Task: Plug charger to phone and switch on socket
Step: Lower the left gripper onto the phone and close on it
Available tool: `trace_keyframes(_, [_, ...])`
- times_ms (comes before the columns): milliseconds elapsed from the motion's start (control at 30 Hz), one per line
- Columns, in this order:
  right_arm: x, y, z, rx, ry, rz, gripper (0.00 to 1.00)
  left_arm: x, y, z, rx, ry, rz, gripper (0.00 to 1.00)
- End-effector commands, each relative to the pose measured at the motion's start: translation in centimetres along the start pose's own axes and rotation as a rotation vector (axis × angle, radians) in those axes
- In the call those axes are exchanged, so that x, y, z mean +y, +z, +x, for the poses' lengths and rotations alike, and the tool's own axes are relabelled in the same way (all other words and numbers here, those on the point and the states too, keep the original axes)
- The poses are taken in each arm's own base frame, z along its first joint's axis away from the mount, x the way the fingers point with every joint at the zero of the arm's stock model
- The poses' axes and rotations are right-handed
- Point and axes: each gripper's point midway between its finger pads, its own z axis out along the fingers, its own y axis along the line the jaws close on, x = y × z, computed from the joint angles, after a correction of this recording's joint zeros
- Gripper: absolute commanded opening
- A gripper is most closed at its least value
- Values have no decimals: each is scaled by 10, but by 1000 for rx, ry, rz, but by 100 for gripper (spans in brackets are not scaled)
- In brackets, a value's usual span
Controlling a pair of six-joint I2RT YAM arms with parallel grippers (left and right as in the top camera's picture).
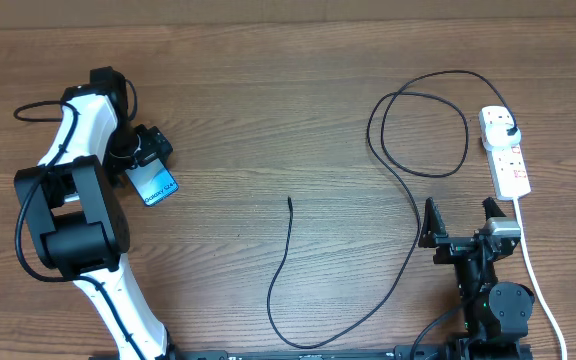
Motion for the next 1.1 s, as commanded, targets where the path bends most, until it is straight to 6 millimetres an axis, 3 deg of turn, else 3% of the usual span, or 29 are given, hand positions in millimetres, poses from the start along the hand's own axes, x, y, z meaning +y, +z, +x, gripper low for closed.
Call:
trace_keyframes(0, [0, 0, 2, -5, 0, 1, 100, -8, 0, -2, -2, 17, 11, 100])
trace_keyframes(767, [0, 0, 2, -5, 0, 1, 100, -10, 12, 1, -4, -12, 16, 100])
trace_keyframes(1067, [0, 0, 2, -5, 0, 1, 100, -5, 32, 12, 14, -12, 7, 100])
